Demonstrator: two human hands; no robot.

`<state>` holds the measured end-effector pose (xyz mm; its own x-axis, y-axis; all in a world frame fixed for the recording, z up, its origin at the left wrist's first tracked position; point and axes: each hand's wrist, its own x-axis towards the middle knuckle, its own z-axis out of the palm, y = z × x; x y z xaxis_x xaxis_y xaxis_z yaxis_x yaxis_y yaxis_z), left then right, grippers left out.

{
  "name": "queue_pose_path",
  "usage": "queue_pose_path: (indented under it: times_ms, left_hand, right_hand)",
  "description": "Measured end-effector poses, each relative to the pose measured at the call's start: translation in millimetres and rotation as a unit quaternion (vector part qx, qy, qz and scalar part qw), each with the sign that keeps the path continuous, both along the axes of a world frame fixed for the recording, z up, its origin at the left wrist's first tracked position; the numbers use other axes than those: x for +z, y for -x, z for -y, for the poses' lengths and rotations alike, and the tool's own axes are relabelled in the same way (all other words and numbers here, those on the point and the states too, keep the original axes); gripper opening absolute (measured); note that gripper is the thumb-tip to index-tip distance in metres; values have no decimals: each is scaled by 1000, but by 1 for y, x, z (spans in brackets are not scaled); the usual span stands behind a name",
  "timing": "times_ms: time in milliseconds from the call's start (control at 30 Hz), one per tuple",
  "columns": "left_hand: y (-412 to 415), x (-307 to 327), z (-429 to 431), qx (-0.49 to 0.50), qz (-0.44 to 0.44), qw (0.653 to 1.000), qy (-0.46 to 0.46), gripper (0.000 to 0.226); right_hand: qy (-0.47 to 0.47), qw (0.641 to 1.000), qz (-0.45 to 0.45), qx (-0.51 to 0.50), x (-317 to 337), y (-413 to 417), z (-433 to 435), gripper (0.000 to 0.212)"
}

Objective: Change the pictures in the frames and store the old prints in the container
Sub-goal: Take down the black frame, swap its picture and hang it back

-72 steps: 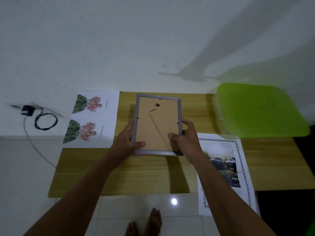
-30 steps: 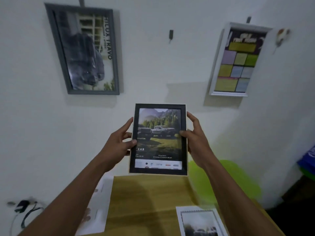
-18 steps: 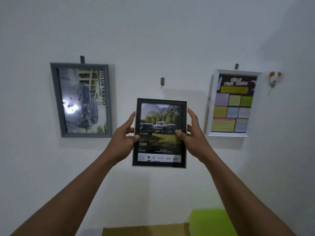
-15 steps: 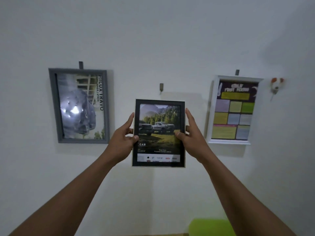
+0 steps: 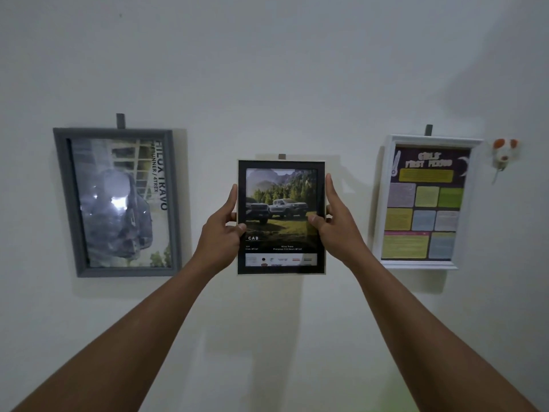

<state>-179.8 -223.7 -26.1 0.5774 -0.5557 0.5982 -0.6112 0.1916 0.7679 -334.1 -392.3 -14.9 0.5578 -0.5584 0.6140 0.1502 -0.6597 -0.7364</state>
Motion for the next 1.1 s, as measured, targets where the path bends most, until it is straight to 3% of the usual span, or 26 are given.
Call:
queue_pose_path:
  times_ms: [633,1100]
  left_hand:
    - [-38,-7,44,24,47,999,8,81]
    - [-43,-11,50,193,193,962,20,77]
  right_hand:
    - [41,998,-23,-36,3,-32,34,82]
    - [123,980,1,-158,-13,-48,38,81]
